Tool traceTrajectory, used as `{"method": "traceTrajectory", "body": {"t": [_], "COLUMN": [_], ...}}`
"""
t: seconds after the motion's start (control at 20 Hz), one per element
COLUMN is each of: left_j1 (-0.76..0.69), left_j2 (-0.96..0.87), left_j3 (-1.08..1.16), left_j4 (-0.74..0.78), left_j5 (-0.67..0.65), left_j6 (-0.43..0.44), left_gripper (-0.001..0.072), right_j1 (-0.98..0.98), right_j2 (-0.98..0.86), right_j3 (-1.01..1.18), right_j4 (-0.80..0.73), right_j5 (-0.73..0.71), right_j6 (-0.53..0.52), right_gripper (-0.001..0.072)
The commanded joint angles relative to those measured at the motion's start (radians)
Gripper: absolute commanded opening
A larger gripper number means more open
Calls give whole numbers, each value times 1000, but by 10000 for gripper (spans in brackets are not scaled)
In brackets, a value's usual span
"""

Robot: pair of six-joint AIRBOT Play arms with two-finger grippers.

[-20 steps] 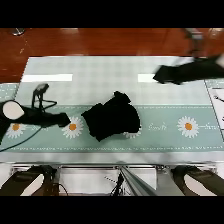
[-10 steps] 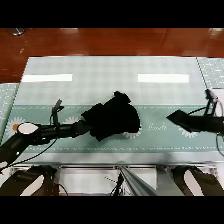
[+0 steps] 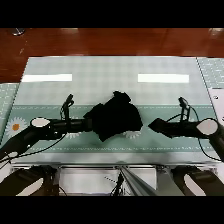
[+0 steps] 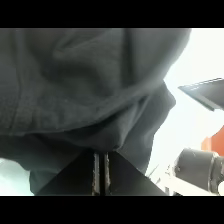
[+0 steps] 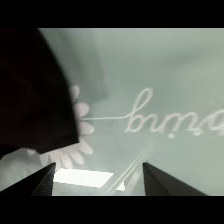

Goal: Fold the shirts.

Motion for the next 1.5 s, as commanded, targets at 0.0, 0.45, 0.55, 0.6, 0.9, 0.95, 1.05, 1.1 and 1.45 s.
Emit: {"method": "traceTrajectory", "body": {"t": [0.0,0.45,0.55,0.6,0.9,0.95,1.05,1.1,1.45], "left_j1": [-11,-11,-7,7,298,334,385,402,430], "left_j2": [-42,-42,-42,-40,-27,-22,-13,-12,37], "left_j3": [60,88,89,89,333,414,620,726,1430], "left_j4": [-1,19,18,18,17,17,23,60,930], "left_j5": [-21,-38,-38,-39,-248,-256,-276,-284,-421], "left_j6": [49,48,48,48,-24,-78,-151,-192,-610], "left_gripper": [25,25,25,25,24,24,24,24,24], "right_j1": [140,183,182,182,79,64,56,56,57], "right_j2": [-123,-418,-457,-461,-433,-433,-433,-433,-257], "right_j3": [0,175,222,256,824,972,1251,1381,1706], "right_j4": [97,272,299,297,46,13,-38,-71,-193], "right_j5": [-125,-199,-179,-158,139,172,219,253,499], "right_j6": [-10,-162,-219,-257,-185,-157,-130,-122,-125], "right_gripper": [616,554,120,33,32,32,32,32,32]}}
